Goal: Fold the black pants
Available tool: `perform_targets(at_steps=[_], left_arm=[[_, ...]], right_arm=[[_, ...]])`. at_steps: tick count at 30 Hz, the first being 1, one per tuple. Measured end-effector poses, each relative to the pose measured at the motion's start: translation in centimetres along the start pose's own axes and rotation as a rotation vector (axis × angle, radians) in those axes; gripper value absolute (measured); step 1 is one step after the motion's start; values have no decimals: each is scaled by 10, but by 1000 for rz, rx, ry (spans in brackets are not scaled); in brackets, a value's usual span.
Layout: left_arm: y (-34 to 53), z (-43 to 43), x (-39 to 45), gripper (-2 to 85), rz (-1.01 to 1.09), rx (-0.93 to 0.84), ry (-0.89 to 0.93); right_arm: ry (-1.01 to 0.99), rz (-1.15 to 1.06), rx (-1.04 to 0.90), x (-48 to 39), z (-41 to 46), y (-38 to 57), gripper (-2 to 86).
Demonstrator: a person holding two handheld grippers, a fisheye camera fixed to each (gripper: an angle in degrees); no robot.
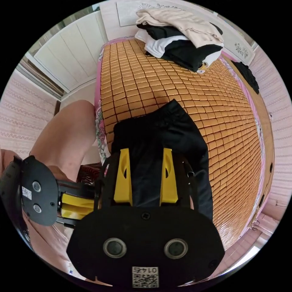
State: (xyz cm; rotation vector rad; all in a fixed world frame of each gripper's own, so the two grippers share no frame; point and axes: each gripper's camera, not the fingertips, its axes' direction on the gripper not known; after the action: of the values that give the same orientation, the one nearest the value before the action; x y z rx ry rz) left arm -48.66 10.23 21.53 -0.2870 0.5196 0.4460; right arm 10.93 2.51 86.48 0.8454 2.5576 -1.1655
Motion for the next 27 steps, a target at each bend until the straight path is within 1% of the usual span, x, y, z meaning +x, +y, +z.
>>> perform_targets(at_steps=[2,4,6,7,10,12,16,20,23,24,25,26,27], left_arm=[[3,-2,-1,9,-11,9,11],[6,-4,-2,7,-19,30,32],[7,-6,-4,7,-26,53,73],[7,-8,-6,7,-29,71,86],[8,-15,-9,7,-42,108,121],[8,-24,-8,9,-42,151,145],[4,-48,-7,13,-30,242,160],[3,-67,-21,17,-66,316,174],[6,-78,-49,24,-152,299,-4],[7,-73,-62,29,-187,239,-93],[6,-59,-77,37,-217,156,-128],[7,-49,-85,40,-242,120,-133],[10,-29,-102,48,-292,40,-121]], right_arm=[[-50,43,28,13,-8,1,104],[-110,101,103,34,-24,12,59],[-146,149,173,54,-36,25,39],[-198,183,202,69,-43,34,34],[-312,255,264,100,-58,50,26],[-349,265,297,110,-69,55,24],[-389,327,416,131,-102,65,25],[-391,380,489,144,-113,55,31],[-334,411,503,145,-104,18,53],[-308,442,514,144,-90,1,74],[-332,460,485,145,-70,-14,86],[-352,463,460,146,-62,-21,86],[-372,488,436,149,-51,-25,85]])
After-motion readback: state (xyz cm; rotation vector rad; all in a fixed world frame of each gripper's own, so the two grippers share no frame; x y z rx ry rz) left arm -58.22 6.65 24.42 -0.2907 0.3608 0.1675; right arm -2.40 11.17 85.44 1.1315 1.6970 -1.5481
